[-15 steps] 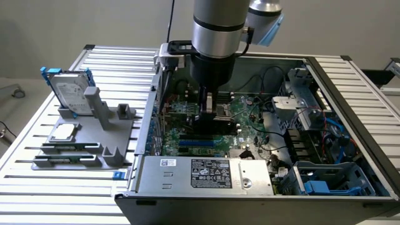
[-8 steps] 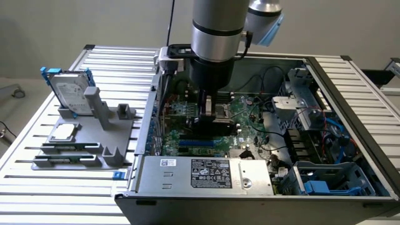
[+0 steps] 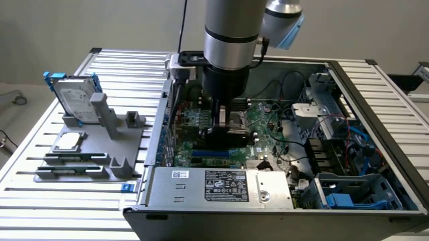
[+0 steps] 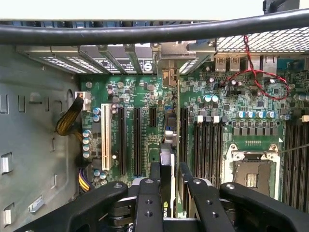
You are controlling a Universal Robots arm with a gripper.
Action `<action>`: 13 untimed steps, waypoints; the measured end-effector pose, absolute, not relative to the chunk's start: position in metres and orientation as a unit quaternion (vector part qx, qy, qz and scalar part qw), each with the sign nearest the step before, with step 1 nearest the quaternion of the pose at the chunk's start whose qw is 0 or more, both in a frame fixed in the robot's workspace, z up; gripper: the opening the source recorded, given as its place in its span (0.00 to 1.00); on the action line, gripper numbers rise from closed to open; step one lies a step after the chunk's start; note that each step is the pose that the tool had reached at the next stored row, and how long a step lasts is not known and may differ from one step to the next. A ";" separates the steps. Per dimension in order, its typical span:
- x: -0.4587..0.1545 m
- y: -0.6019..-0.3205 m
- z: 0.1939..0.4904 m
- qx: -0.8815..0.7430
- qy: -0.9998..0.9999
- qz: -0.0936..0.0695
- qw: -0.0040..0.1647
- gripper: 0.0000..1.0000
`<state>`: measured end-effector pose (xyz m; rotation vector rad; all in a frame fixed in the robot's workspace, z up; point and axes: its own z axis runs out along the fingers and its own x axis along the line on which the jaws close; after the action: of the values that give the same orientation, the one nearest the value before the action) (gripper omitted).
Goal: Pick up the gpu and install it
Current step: 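Insert the gpu into the slot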
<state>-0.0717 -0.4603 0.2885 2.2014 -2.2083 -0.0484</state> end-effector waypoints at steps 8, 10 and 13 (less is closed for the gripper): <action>-0.073 -0.462 0.284 0.706 -0.708 -0.016 0.012 0.26; -0.074 -0.462 0.283 0.706 -0.708 -0.016 0.011 0.26; -0.074 -0.462 0.282 0.706 -0.708 -0.016 0.012 0.26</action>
<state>-0.0738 -0.4624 0.2819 2.2004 -2.2094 -0.0484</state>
